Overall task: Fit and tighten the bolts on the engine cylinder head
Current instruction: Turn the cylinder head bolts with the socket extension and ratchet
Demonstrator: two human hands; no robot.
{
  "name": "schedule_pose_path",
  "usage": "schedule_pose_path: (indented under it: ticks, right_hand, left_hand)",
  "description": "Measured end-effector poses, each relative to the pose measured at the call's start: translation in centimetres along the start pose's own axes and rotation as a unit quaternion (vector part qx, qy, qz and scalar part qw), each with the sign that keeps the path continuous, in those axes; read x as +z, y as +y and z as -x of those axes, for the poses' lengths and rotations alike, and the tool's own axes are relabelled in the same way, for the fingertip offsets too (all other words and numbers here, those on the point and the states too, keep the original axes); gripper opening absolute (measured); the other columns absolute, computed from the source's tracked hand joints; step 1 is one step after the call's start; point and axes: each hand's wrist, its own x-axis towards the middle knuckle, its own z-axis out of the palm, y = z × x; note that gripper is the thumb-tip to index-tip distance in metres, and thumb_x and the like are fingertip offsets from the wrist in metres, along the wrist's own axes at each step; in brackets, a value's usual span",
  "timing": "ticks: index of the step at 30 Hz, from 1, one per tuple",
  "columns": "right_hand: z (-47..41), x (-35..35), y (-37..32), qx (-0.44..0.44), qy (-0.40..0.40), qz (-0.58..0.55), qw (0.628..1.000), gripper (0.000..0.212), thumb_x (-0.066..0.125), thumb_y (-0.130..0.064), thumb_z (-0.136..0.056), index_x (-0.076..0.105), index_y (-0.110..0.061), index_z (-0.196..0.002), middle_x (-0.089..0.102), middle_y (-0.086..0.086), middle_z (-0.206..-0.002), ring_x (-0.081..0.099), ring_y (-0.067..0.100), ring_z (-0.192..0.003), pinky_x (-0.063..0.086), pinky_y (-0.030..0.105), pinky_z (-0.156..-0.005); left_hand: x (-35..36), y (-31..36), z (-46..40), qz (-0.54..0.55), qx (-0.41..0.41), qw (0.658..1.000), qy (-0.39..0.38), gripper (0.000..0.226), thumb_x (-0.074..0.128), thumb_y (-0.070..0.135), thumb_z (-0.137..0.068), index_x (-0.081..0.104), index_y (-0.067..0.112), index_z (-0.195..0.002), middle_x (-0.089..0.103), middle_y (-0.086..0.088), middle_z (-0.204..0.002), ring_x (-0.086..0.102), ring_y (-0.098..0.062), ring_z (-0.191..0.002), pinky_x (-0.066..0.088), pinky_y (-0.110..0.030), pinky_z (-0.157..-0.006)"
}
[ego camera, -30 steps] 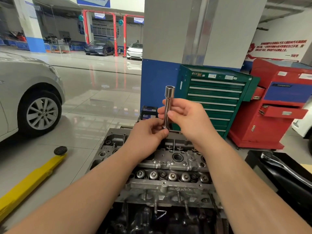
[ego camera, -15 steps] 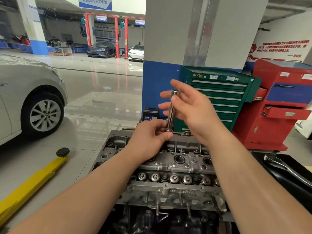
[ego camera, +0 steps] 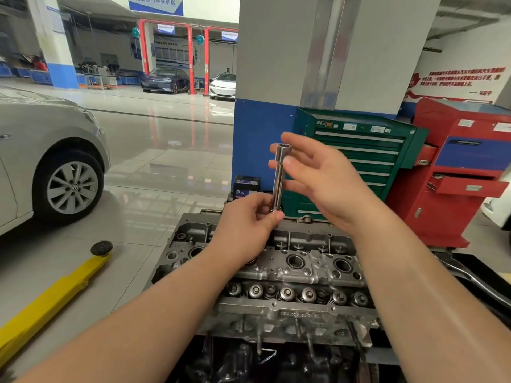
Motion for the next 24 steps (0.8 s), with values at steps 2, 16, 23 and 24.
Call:
schedule_pose_path:
  ticks: [2,16,23,24]
  right_hand:
    - [0.1,-0.5,0.0,-0.014,-0.030,0.021,0.999,0.039,0.058,-0.009,-0.095,0.063,-0.027,-0.129,0.075,0.002,-0.120,0.073,0.021,-0.111,0.058,0.046,-0.098]
    - [0.7,2.3,0.6,-0.036,0.154,0.030,0.987,0.027,0.080,-0.012,-0.085,0.068,-0.024,-0.107,0.077,0.005,-0.095,0.077,0.022,-0.091,0.061,0.052,-0.089]
    - [0.8,1.0,0.8,0.037,0.001,0.011,0.999,0.022,0.062,-0.004,-0.100,0.070,-0.017,-0.116,0.079,0.004,-0.106,0.076,0.022,-0.100,0.062,0.037,-0.089]
    - [0.8,0.8,0.8,0.042,-0.002,0.013,0.999,0.020,0.063,-0.003,-0.099,0.071,-0.014,-0.114,0.079,0.006,-0.103,0.077,0.024,-0.097,0.062,0.036,-0.086]
  left_hand:
    - [0.0,0.0,0.1,0.003,0.000,1.000,-0.015,0.018,0.073,0.022,-0.096,0.071,0.040,-0.100,0.076,0.010,-0.092,0.072,-0.009,-0.088,0.057,-0.029,-0.087]
    - [0.1,-0.2,0.2,-0.040,-0.009,0.999,0.016,0.032,0.093,0.034,-0.075,0.064,0.040,-0.091,0.073,0.008,-0.086,0.064,-0.006,-0.080,0.049,-0.010,-0.071]
    - [-0.1,-0.1,-0.1,-0.043,0.005,0.999,-0.026,0.029,0.080,0.022,-0.091,0.062,0.045,-0.090,0.073,0.012,-0.089,0.066,0.001,-0.081,0.044,-0.004,-0.070]
    - [0.0,-0.1,0.0,-0.038,0.004,0.999,-0.030,0.025,0.078,0.022,-0.092,0.065,0.043,-0.094,0.074,0.010,-0.093,0.068,-0.003,-0.084,0.047,-0.007,-0.075]
